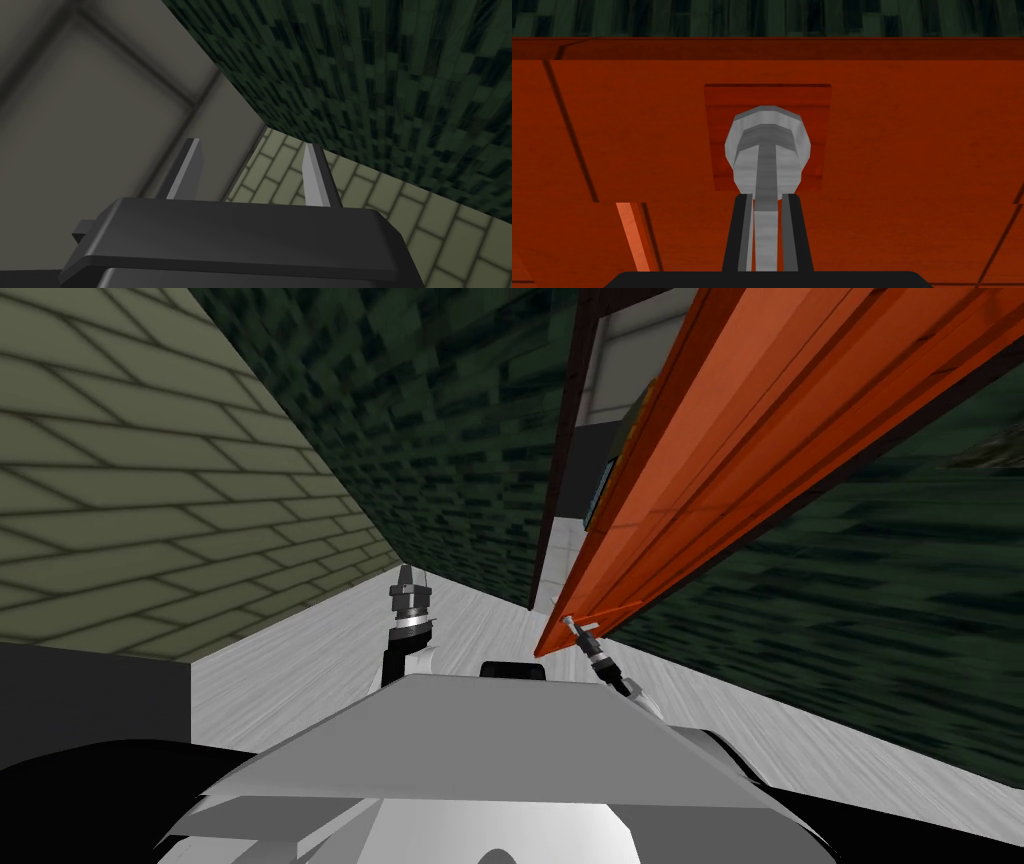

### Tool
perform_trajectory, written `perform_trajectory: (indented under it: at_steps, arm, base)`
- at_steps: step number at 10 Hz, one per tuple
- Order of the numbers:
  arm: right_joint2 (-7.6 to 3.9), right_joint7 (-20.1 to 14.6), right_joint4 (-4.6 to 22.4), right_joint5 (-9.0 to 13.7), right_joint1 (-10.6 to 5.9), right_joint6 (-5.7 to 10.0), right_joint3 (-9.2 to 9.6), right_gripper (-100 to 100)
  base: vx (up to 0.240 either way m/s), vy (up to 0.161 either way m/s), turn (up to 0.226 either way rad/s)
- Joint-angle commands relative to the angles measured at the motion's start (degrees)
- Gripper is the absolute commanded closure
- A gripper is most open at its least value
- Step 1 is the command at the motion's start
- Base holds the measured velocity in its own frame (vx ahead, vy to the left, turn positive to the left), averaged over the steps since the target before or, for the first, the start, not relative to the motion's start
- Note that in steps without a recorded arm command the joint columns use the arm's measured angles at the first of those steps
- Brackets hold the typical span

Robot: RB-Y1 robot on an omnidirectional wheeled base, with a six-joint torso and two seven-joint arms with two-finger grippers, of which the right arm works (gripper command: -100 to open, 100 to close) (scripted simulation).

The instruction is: Pull the door open

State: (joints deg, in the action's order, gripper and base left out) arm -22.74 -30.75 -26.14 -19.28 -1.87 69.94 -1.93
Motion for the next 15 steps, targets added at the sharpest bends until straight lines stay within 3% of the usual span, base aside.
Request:
perform_trajectory:
  at_steps: [1,8,15]
  arm:
    - [0.00,0.0,0.0,0.0,0.00,0.00,0.00,100]
    - [0.20,0.3,1.9,-0.1,-1.34,0.11,-0.88,100]
    - [0.23,0.8,4.6,0.1,-3.20,0.23,-2.26,100]
  base:
    - [-0.015,-0.045,0.028]
    - [-0.134,-0.024,0.138]
    - [-0.215,-0.125,0.187]
